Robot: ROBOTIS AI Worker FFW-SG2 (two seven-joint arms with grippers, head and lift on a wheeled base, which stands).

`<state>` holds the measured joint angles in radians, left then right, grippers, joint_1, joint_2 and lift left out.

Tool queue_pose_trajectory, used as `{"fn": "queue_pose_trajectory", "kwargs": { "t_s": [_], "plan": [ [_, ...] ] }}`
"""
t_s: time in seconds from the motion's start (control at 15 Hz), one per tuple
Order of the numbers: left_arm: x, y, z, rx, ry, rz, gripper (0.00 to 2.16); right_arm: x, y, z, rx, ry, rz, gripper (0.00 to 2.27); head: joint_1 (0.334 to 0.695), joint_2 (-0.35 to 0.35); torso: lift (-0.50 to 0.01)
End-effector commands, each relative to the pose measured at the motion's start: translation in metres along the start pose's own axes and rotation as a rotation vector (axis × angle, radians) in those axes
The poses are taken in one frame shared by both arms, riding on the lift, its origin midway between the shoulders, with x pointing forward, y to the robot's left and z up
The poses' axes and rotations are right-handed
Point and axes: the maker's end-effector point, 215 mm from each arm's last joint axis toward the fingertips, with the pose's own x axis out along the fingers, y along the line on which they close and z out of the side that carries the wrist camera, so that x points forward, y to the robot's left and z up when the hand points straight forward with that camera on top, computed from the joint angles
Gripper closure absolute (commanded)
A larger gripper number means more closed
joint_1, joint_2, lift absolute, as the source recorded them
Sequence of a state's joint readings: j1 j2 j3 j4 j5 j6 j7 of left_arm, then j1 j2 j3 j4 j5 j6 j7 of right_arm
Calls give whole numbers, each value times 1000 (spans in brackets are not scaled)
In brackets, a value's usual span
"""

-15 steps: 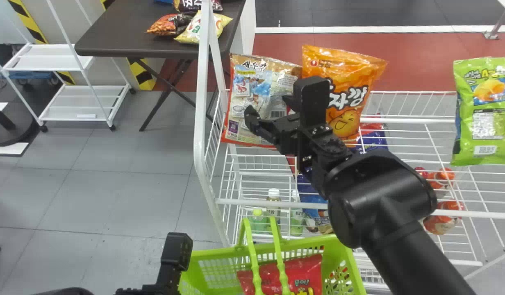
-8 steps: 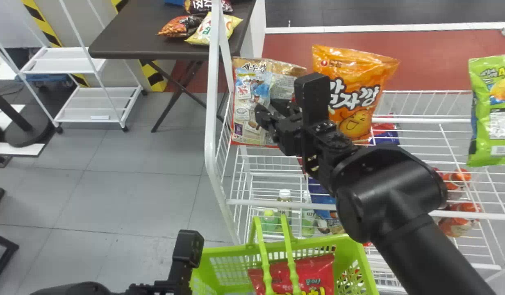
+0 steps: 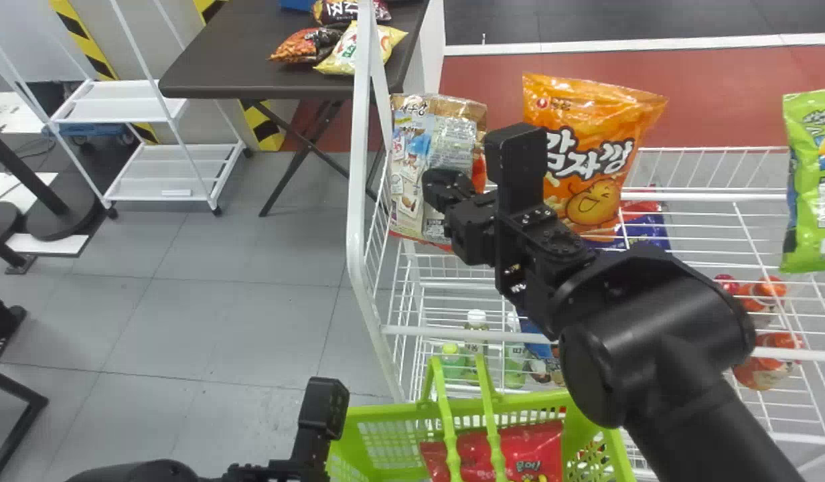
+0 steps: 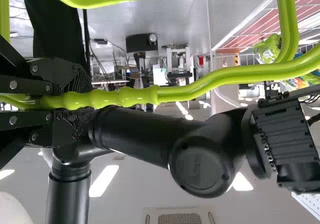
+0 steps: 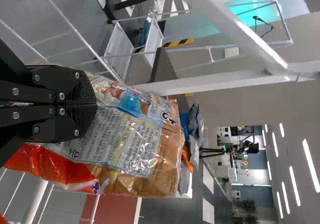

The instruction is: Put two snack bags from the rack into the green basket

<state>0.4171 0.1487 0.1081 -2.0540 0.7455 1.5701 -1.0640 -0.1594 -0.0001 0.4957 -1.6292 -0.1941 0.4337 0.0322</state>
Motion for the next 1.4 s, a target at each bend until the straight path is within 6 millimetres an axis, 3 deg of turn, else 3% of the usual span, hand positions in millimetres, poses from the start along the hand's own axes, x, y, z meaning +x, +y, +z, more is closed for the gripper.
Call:
{"fn": "queue_pose_trajectory", "kwargs": {
  "t_s": [0.0,0.2,0.4,0.67,1.0,1.13,1.33],
  "plan": [
    [3,-1,-1,-1,4,-3,1065,-23,18,6,25,-23,30,2159,695,159,-3],
    [4,-2,-2,6,10,-3,1065,-66,13,-9,0,-1,25,2159,695,163,-3],
    [5,-3,-2,7,9,-5,1065,-121,-7,-14,-12,34,4,2159,695,120,-3],
    [6,-5,-2,13,10,-4,1065,-197,-17,6,-11,38,3,2159,695,29,-3],
    [7,-6,-4,12,7,-7,1065,-288,-38,9,-50,143,-24,2159,695,-104,-3],
    [2,-6,-11,-3,-18,-8,1065,-307,-43,9,-85,192,-16,2159,695,-189,-3],
    [-2,-7,-13,-3,-31,-5,1065,-332,-45,-13,-85,291,-17,2159,695,-254,-3]
  ]
}}
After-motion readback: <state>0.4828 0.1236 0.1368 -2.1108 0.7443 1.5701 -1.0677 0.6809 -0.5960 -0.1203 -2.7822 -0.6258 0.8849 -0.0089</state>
